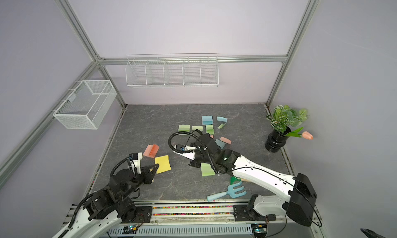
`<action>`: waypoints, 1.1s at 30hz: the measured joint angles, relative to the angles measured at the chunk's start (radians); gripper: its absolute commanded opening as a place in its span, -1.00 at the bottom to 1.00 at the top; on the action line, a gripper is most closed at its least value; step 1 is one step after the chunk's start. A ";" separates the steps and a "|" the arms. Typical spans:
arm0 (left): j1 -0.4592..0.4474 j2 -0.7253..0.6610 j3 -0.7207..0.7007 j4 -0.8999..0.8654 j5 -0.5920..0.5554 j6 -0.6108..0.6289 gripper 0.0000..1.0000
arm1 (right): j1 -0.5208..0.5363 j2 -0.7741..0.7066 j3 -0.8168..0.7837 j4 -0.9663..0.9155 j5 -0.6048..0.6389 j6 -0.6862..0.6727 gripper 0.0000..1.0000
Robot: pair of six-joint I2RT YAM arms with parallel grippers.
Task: Tear off pages from different memo pads
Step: Tear off the paper from the memo pad, then place the paper at the center of the board.
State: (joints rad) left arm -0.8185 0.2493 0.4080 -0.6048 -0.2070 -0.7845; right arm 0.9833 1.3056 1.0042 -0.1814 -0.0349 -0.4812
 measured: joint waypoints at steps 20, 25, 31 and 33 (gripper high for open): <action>0.000 -0.018 0.053 -0.126 -0.112 -0.023 -1.00 | -0.162 0.686 0.453 -0.211 0.293 -0.238 -0.78; 0.000 0.040 0.079 -0.122 -0.115 0.007 -1.00 | -0.163 0.800 0.556 -0.264 0.368 -0.269 -0.70; 0.000 0.089 0.122 -0.084 -0.123 0.038 -1.00 | -0.163 0.858 0.633 -0.366 0.345 -0.249 -0.08; 0.000 0.101 0.130 -0.072 -0.123 0.047 -1.00 | -0.164 0.854 0.647 -0.393 0.322 -0.216 0.09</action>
State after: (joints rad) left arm -0.8185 0.3508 0.5381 -0.6773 -0.3298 -0.7376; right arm 0.8196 2.1597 1.6512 -0.5739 0.2867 -0.6975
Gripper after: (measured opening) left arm 0.088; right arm 0.478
